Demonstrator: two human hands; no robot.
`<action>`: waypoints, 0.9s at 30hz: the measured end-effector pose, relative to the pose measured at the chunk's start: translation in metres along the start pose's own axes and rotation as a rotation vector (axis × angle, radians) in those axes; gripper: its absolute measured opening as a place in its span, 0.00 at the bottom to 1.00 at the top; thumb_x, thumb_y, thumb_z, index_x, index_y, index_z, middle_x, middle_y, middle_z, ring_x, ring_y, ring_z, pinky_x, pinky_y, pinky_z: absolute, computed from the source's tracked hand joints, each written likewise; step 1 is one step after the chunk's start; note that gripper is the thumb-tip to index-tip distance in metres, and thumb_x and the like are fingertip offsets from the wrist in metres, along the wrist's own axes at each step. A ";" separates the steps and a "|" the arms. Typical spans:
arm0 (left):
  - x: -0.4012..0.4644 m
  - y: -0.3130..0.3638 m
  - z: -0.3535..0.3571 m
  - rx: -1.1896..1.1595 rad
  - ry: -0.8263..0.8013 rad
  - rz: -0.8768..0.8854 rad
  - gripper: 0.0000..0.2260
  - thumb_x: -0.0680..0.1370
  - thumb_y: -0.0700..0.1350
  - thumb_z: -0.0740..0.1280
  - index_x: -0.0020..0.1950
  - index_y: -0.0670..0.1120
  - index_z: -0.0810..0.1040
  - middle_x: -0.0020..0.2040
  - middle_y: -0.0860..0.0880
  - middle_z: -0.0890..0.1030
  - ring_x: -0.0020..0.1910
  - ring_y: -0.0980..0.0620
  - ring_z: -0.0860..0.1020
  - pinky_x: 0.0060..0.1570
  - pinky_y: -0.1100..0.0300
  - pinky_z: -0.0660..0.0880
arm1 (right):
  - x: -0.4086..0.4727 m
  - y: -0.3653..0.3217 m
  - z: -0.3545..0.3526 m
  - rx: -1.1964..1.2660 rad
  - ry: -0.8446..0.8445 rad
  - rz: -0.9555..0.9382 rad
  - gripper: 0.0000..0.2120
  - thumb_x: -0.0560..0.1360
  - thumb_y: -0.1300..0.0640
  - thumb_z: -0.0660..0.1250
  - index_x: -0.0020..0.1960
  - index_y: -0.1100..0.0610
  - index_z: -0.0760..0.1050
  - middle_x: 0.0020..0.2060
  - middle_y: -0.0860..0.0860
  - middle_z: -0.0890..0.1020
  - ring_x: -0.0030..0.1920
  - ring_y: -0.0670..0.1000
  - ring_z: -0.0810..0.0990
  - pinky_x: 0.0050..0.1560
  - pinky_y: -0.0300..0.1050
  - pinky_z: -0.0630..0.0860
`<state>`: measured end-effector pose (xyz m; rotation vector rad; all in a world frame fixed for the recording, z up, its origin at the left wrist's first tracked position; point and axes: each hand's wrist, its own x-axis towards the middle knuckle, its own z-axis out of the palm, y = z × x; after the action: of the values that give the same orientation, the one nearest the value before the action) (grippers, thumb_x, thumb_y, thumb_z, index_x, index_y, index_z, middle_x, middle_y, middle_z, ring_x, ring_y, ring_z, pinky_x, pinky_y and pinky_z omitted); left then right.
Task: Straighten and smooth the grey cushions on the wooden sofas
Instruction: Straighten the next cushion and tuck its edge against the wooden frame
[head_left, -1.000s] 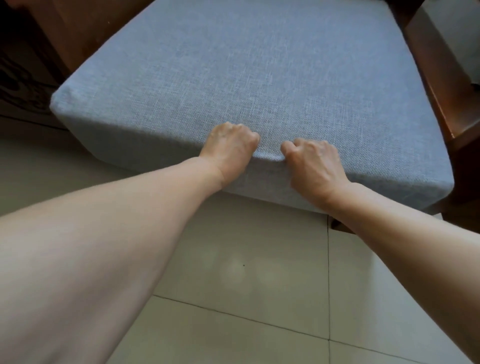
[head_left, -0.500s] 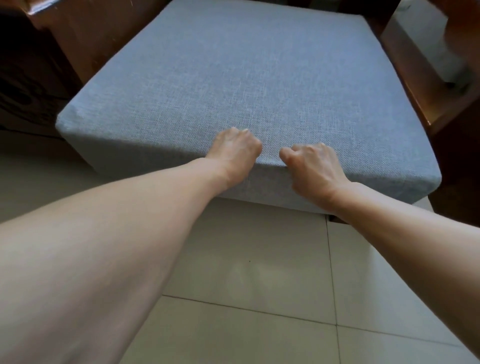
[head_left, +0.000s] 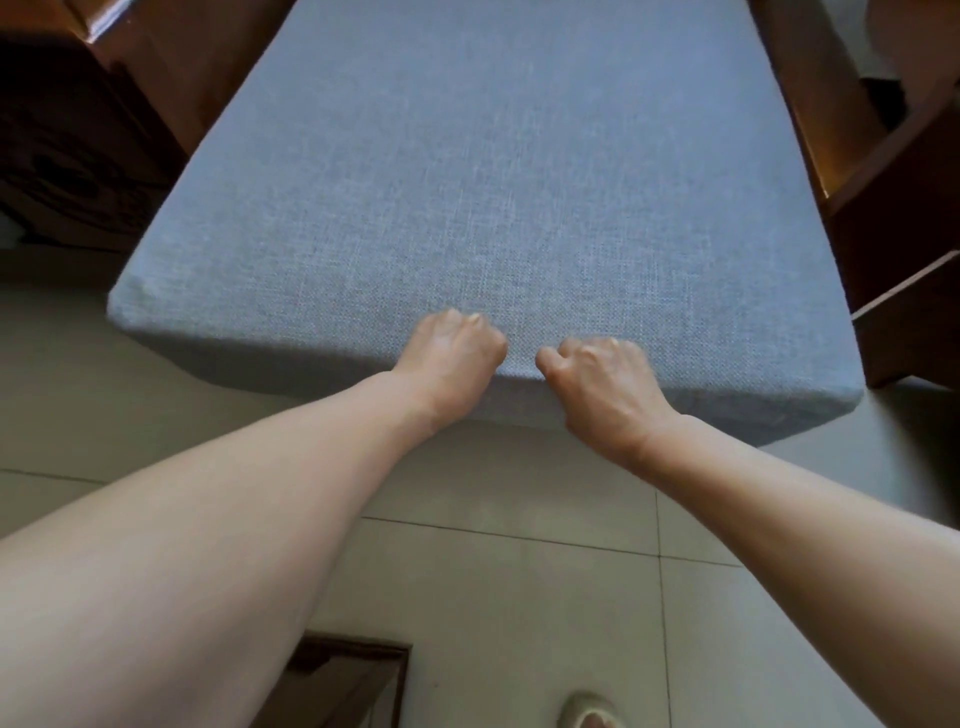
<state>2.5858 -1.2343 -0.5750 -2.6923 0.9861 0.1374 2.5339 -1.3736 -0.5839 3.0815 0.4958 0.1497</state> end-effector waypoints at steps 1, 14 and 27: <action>-0.003 0.001 0.000 0.000 -0.021 0.016 0.12 0.77 0.34 0.58 0.55 0.43 0.77 0.54 0.44 0.79 0.54 0.41 0.78 0.40 0.55 0.64 | -0.003 -0.002 0.001 0.025 0.020 -0.011 0.06 0.52 0.70 0.61 0.27 0.62 0.70 0.20 0.57 0.72 0.18 0.57 0.72 0.25 0.36 0.55; -0.020 -0.009 -0.036 -0.326 -0.231 -0.213 0.11 0.78 0.48 0.65 0.59 0.48 0.70 0.58 0.48 0.73 0.59 0.46 0.74 0.46 0.55 0.68 | -0.006 0.017 -0.040 0.182 -0.242 0.172 0.08 0.76 0.58 0.63 0.53 0.55 0.66 0.53 0.53 0.68 0.54 0.55 0.70 0.40 0.44 0.61; 0.042 -0.053 -0.140 -0.534 -0.316 -0.367 0.34 0.79 0.52 0.63 0.78 0.50 0.47 0.79 0.48 0.49 0.76 0.47 0.51 0.72 0.45 0.52 | 0.085 0.075 -0.152 0.211 -0.349 0.149 0.22 0.75 0.56 0.65 0.66 0.56 0.62 0.70 0.56 0.60 0.69 0.56 0.61 0.66 0.46 0.60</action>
<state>2.6515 -1.2610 -0.4370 -3.1226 0.3853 0.8222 2.6235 -1.4179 -0.4229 3.2388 0.2818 -0.4614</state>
